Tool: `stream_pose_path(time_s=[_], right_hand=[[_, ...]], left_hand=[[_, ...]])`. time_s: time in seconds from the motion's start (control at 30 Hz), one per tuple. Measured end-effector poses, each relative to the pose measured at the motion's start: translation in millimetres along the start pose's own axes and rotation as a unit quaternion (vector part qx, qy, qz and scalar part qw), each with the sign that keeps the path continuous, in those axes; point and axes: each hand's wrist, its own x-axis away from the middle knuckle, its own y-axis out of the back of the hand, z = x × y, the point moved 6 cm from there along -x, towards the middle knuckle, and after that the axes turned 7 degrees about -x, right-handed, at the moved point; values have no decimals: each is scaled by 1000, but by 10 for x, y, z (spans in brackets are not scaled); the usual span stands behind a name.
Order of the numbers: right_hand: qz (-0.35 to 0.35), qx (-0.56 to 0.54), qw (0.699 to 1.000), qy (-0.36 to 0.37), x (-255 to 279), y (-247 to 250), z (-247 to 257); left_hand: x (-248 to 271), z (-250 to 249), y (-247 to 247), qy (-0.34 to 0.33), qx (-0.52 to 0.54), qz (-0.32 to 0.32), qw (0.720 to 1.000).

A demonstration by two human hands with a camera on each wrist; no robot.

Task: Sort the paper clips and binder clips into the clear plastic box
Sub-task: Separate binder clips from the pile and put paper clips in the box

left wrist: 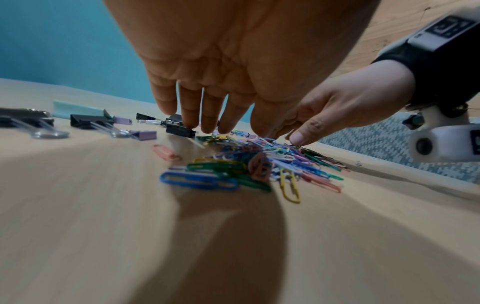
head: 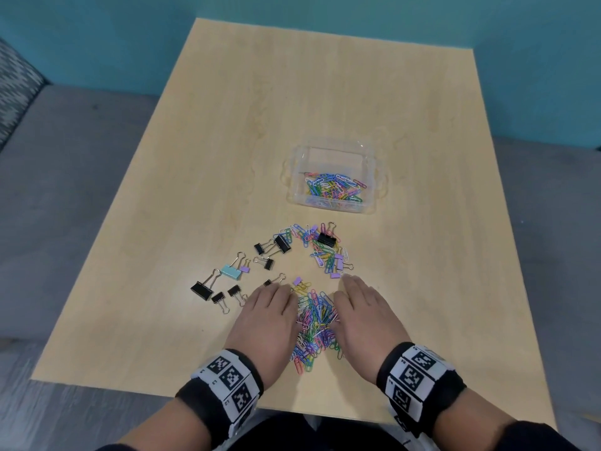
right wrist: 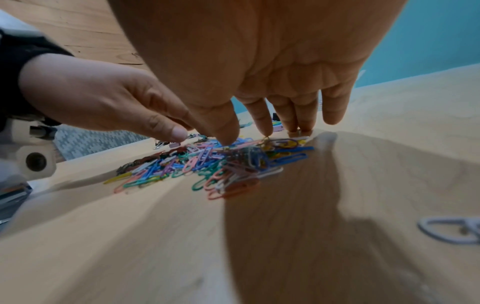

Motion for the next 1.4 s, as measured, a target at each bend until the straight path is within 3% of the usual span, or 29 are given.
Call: stream_pose_path(time_s=[0.2, 0.47, 0.8, 1.07, 1.23, 1.4], right_hand=[[-6, 9, 1000, -16, 88, 0, 77], [-2, 3, 1000, 1, 165, -18, 208], [-11, -48, 996, 75, -55, 11, 440], [27, -34, 992, 121, -195, -47, 618], [9, -45, 994, 101, -175, 3, 495], [14, -57, 994, 90, -114, 12, 376]], left_hand=[[-102, -54, 8, -29, 22, -3, 999], [-208, 60, 11, 18, 87, 5, 996], [-30, 401, -31, 86, 58, 39, 994], [-335, 346, 79, 5, 2, 67, 998], [-548, 333, 143, -28, -84, 88, 992], [-375, 427, 96, -45, -73, 58, 995]])
